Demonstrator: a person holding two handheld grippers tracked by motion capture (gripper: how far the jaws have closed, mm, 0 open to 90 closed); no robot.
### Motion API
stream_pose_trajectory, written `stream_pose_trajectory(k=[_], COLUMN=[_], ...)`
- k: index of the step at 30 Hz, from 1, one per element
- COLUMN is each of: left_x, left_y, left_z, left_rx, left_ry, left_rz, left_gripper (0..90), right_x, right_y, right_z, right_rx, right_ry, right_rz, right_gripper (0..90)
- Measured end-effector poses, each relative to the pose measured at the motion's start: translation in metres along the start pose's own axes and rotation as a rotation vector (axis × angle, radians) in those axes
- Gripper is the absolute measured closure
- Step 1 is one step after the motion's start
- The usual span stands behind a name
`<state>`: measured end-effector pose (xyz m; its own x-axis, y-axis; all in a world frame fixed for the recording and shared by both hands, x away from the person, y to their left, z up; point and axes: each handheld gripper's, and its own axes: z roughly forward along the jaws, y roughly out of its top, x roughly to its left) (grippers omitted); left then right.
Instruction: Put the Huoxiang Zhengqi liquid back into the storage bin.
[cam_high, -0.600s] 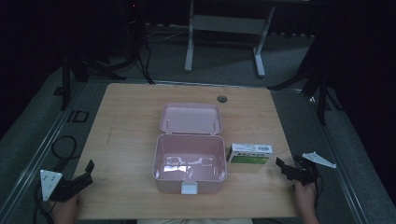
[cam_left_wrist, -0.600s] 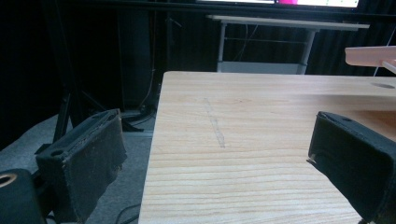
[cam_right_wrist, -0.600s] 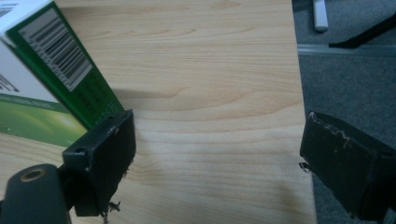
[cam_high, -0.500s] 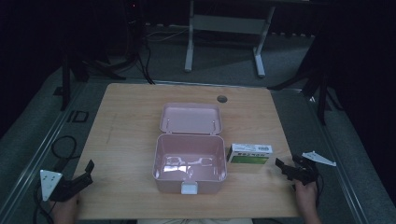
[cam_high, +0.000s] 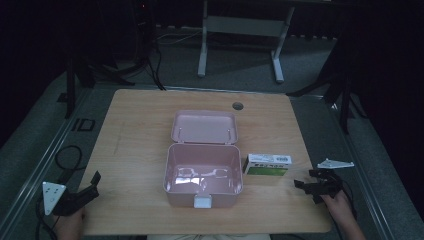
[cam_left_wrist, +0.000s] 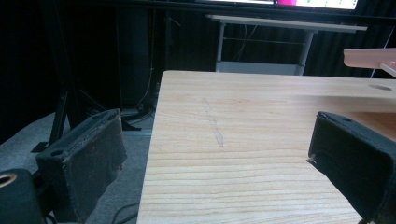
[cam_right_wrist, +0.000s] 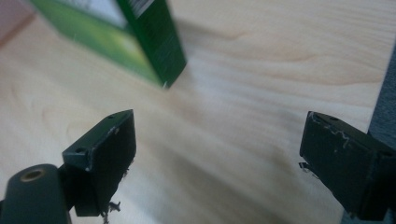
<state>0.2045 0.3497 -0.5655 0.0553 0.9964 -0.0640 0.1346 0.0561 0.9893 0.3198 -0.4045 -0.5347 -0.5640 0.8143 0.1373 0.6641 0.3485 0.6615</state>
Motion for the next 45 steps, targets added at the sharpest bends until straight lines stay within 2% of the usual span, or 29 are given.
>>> stream_pose_trajectory(k=[3, 4, 5, 9, 13, 14, 15, 21, 24, 27, 29, 32, 34, 36, 38, 40, 43, 45], left_x=[0.000, 0.000, 0.001, 0.001, 0.001, 0.001, 0.001, 0.000, 0.001, 0.001, 0.001, 0.001, 0.001, 0.000, 0.001, 0.001, 0.001, 0.002], left_y=[0.000, 0.000, 0.000, 0.000, 0.000, 0.000, 0.000, 0.000, 0.000, 0.000, 0.000, 0.000, 0.000, 0.000, 0.000, 0.000, 0.000, 0.000], left_z=[0.000, 0.000, 0.000, 0.000, 0.000, 0.000, 0.000, 0.000, 0.000, 0.000, 0.000, 0.000, 0.000, 0.000, 0.000, 0.000, 0.000, 0.000], left_rx=[0.000, 0.001, 0.001, 0.002, 0.002, 0.002, 0.003, 0.002, 0.003, 0.003, 0.003, 0.004, 0.003, 0.002, 0.003, 0.004, 0.004, 0.003], left_ry=[0.001, 0.001, 0.000, -0.004, -0.005, -0.005, -0.005, -0.006, -0.007, -0.007, -0.008, -0.008, -0.009, -0.008, -0.010, -0.011, -0.012, -0.010], left_rz=[-0.002, -0.002, -0.003, -0.002, -0.003, -0.004, -0.004, -0.001, -0.002, -0.002, -0.002, -0.002, -0.002, -0.001, -0.002, -0.002, -0.007, -0.012], left_gripper=[4.0, 4.0, 4.0, 4.0, 4.0, 4.0, 4.0, 4.0, 4.0, 4.0, 4.0, 4.0, 4.0, 4.0, 4.0, 4.0, 4.0, 4.0], right_x=[0.004, 0.007, 0.009, 0.013, 0.022, 0.025, 0.027, 0.038, 0.047, 0.054, 0.060, 0.068, 0.071, 0.077, 0.081, 0.085, 0.089, 0.093], right_y=[0.002, 0.003, 0.004, 0.009, 0.011, 0.010, 0.011, 0.016, 0.021, 0.025, 0.028, 0.032, 0.033, 0.038, 0.042, 0.046, 0.051, 0.053], right_z=[-0.001, -0.002, -0.003, -0.006, -0.005, -0.005, -0.005, -0.007, -0.005, -0.001, 0.003, 0.007, 0.008, 0.011, 0.012, 0.014, 0.017, 0.020], right_rx=[0.081, 0.115, 0.124, 0.181, 0.261, 0.281, 0.290, 0.352, 0.423, 0.494, 0.553, 0.599, 0.613, 0.622, 0.637, 0.667, 0.693, 0.713], right_ry=[0.059, 0.069, 0.056, 0.087, 0.100, 0.090, 0.083, 0.113, 0.124, 0.167, 0.170, 0.177, 0.183, 0.188, 0.200, 0.205, 0.225, 0.239], right_rz=[-0.058, -0.096, -0.111, -0.148, -0.218, -0.241, -0.254, -0.331, -0.390, -0.425, -0.466, -0.509, -0.519, -0.557, -0.572, -0.590, -0.577, -0.585], right_gripper=[10.6, 10.6, 10.6, 10.6, 10.7, 12.3, 12.6, 12.9, 12.8, 13.8, 13.8, 13.8, 13.8, 14.5, 14.5, 13.9, 13.3, 13.1])
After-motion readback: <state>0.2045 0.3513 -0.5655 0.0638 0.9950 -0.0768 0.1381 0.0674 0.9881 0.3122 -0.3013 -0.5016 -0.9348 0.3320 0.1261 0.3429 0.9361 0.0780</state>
